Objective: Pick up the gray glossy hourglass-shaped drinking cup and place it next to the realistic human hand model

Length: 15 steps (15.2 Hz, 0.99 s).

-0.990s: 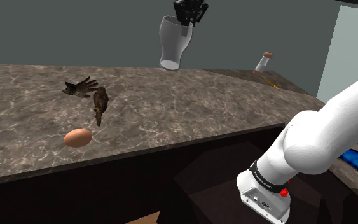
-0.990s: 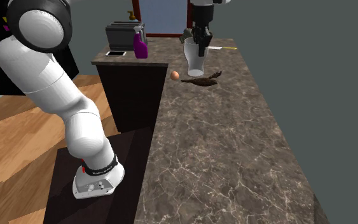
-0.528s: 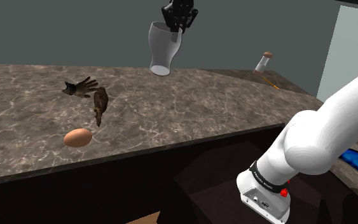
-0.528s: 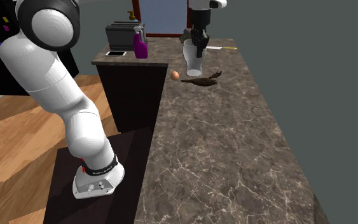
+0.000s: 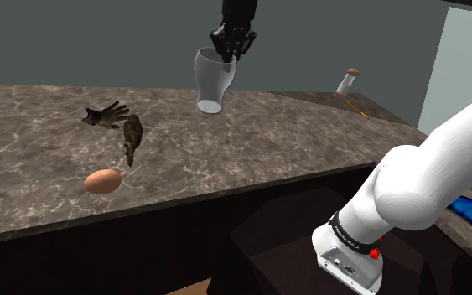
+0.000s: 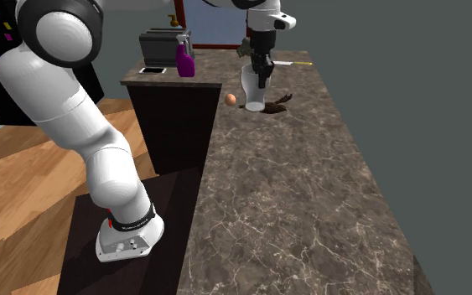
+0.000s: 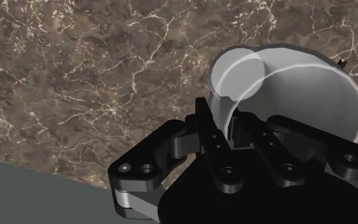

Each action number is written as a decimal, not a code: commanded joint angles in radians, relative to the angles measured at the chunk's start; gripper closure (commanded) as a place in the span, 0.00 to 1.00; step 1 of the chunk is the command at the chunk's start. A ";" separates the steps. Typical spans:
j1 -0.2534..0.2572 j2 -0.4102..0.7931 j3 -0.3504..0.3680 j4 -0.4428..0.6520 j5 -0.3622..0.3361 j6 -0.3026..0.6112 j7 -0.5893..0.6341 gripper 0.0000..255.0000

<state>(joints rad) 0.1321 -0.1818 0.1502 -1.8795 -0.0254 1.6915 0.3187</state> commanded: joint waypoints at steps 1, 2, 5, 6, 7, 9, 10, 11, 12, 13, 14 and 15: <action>0.000 -0.001 0.000 -0.027 0.000 0.026 0.000 1.00; 0.000 -0.002 0.000 -0.041 0.000 0.040 0.001 1.00; 0.000 -0.003 0.000 -0.082 0.000 0.080 0.002 1.00; 0.000 -0.003 0.000 -0.096 0.000 0.094 0.003 1.00; 0.000 -0.003 0.000 -0.109 0.000 0.107 0.003 1.00; 0.001 -0.002 0.001 -0.135 0.000 0.134 0.005 1.00; 0.001 -0.001 0.001 -0.147 0.000 0.147 0.005 1.00; 0.001 0.000 0.001 -0.159 -0.001 0.161 0.006 1.00; 0.001 0.002 0.001 -0.171 -0.001 0.174 0.007 1.00; 0.001 0.003 0.001 -0.183 -0.001 0.187 0.007 1.00; 0.001 0.005 0.002 -0.195 -0.002 0.201 0.008 1.00; 0.001 0.007 0.002 -0.206 -0.002 0.214 0.009 1.00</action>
<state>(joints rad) 0.1328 -0.1749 0.1517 -2.0738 -0.0272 1.8923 0.3267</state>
